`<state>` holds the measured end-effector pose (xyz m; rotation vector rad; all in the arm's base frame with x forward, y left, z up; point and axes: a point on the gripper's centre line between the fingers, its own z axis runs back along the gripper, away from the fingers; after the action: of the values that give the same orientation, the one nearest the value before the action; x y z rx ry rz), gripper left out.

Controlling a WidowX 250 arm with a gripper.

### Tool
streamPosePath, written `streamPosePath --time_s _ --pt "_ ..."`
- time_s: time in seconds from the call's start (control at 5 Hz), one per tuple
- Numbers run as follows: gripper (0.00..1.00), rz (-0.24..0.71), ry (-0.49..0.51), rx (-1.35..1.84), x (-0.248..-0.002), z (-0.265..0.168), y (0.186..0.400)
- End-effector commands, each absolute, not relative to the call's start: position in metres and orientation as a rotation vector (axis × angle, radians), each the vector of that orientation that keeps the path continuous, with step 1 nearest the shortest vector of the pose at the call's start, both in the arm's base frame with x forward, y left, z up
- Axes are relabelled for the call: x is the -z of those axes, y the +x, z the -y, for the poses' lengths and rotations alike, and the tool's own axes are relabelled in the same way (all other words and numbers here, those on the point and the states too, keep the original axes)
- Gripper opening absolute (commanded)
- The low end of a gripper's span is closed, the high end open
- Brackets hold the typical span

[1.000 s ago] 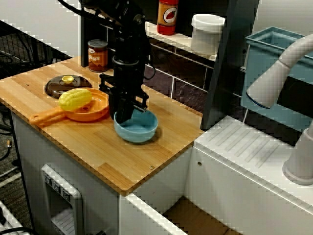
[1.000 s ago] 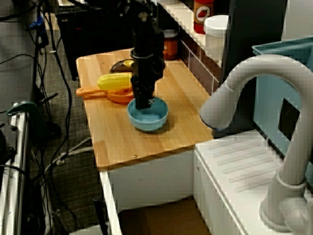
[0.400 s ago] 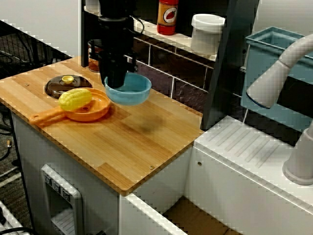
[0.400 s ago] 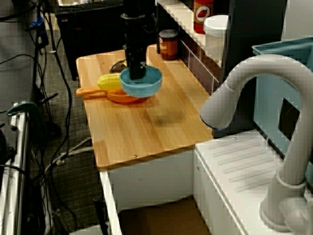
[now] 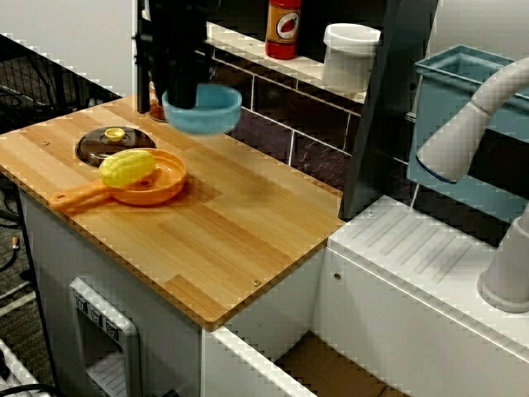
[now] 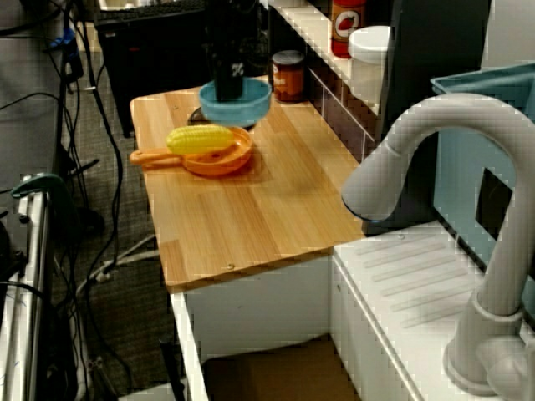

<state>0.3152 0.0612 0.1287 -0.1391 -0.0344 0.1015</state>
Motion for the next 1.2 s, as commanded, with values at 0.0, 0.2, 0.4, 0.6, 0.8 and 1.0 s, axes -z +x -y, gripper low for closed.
streamPosePath --time_s 0.0,0.2,0.4,0.6,0.8,1.0 --pt "0.0 0.114 -0.145 -0.225 -0.164 -0.097 0.346" --pt "0.0 0.115 -0.152 -0.254 -0.175 -0.113 0.361" --pt "0.0 0.114 -0.155 -0.272 -0.179 -0.122 0.37" --pt "0.0 0.105 -0.165 -0.265 -0.181 -0.125 0.371" --pt "0.0 0.108 -0.169 -0.255 -0.183 -0.122 0.367" --pt "0.0 0.107 -0.175 -0.254 -0.181 -0.12 0.366"
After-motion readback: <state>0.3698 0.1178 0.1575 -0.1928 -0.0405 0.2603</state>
